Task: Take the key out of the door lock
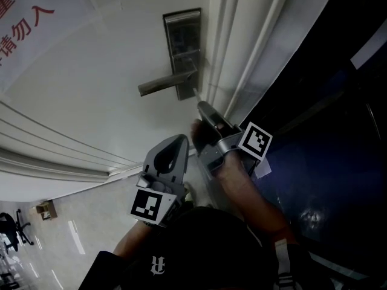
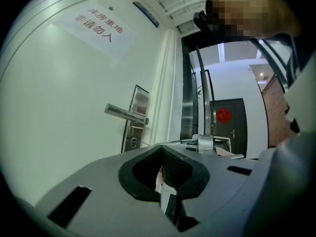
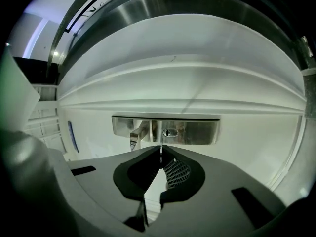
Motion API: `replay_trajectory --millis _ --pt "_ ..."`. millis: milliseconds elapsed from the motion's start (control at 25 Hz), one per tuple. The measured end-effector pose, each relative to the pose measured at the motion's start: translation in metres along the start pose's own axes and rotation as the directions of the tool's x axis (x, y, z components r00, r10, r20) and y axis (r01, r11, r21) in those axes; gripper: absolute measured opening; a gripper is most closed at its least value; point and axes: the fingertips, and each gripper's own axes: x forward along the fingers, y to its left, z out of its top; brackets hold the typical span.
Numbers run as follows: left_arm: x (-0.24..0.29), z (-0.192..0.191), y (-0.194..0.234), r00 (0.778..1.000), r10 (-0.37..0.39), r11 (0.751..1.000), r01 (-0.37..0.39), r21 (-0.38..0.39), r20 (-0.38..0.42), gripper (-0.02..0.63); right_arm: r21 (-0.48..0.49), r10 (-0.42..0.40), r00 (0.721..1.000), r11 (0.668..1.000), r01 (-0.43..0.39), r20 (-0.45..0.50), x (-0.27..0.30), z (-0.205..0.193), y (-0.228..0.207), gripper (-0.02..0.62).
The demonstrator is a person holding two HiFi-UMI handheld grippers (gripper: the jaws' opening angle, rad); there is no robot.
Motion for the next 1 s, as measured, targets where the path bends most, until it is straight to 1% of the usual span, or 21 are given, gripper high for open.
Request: replay_trajectory --millis 200,640,1000 --pt "-0.01 -0.001 -0.019 1.0 0.0 1.0 0.0 0.004 0.006 0.006 -0.003 0.009 1.0 1.0 -0.009 -0.017 -0.022 -0.012 0.004 0.021" --pt "-0.038 -0.005 -0.062 1.0 0.007 1.0 -0.007 0.017 0.012 0.006 0.006 0.023 1.0 1.0 -0.023 -0.014 -0.078 -0.026 0.012 0.02" --pt "-0.054 -0.009 -0.089 1.0 0.011 1.0 -0.012 0.028 0.013 0.006 -0.002 0.032 0.999 0.999 -0.032 -0.027 -0.108 -0.036 0.016 0.021"
